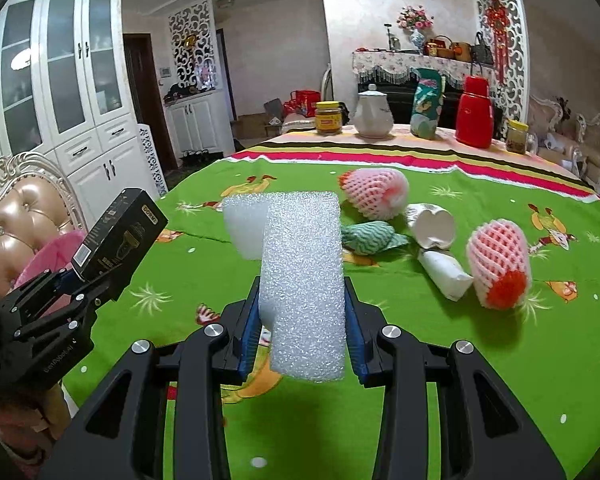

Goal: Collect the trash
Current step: 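Lift the black box and foam block and turn toward the pink bin, then open both tools over the pink bin to drop the box and foam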

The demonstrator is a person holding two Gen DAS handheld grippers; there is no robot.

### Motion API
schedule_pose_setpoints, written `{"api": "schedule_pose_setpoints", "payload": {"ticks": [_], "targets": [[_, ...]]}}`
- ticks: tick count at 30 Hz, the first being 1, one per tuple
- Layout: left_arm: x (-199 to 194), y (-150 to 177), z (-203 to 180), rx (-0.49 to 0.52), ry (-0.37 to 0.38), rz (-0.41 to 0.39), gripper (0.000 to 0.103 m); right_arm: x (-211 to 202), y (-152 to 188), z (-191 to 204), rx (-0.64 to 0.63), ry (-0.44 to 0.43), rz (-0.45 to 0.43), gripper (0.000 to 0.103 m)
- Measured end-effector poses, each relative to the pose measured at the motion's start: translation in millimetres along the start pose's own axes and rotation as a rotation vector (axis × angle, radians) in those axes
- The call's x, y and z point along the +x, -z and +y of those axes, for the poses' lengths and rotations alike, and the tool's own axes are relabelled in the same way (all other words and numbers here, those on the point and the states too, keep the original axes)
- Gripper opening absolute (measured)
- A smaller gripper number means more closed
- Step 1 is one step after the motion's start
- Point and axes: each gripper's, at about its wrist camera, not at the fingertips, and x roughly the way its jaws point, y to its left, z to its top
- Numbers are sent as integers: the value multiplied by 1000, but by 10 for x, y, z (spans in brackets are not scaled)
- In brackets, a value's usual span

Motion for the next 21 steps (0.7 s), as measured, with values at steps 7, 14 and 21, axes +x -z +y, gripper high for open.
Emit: {"api": "schedule_pose_setpoints", "payload": {"ticks": [7, 14, 21], "targets": [[-179, 99, 208, -20, -17, -8, 37, 65, -46, 296, -33, -29, -5, 36], [-358, 123, 506, -54, -61, -33, 37, 188, -128, 638, -72, -77, 5, 36], [-703, 211, 945, -89, -138, -67, 37, 305, -243, 1143, -136, -154, 7, 36]]}}
